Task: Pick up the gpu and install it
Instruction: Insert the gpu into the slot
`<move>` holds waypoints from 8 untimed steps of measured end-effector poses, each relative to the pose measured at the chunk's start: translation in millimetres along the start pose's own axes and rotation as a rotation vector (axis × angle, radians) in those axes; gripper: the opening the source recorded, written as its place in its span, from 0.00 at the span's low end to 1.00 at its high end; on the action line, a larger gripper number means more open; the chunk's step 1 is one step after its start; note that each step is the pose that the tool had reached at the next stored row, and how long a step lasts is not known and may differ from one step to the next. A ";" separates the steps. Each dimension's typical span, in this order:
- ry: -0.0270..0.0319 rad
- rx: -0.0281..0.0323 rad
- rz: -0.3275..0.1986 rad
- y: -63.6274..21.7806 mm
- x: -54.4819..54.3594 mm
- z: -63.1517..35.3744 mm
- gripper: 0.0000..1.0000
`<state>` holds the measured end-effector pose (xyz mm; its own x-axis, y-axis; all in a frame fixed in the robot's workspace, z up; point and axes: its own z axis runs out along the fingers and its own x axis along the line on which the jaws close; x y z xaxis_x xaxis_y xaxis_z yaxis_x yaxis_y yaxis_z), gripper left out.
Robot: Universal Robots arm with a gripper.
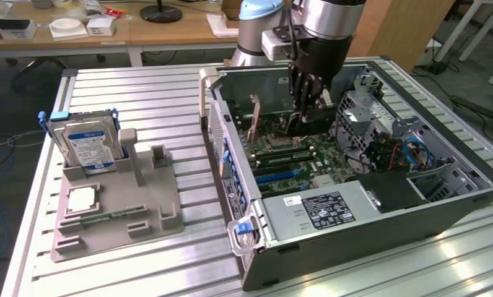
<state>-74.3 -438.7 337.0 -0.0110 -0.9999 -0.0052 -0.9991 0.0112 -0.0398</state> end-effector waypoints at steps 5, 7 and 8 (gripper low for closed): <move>0.0000 -0.0001 0.000 1.6 0.4 3.9 0.26; 0.0001 -0.0001 0.000 2.1 1.2 4.8 0.26; 0.0000 -0.0001 0.000 2.3 1.6 5.3 0.26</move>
<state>-76.4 -440.2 331.6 -0.0108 -0.9999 -0.0052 -0.9991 0.0110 -0.0397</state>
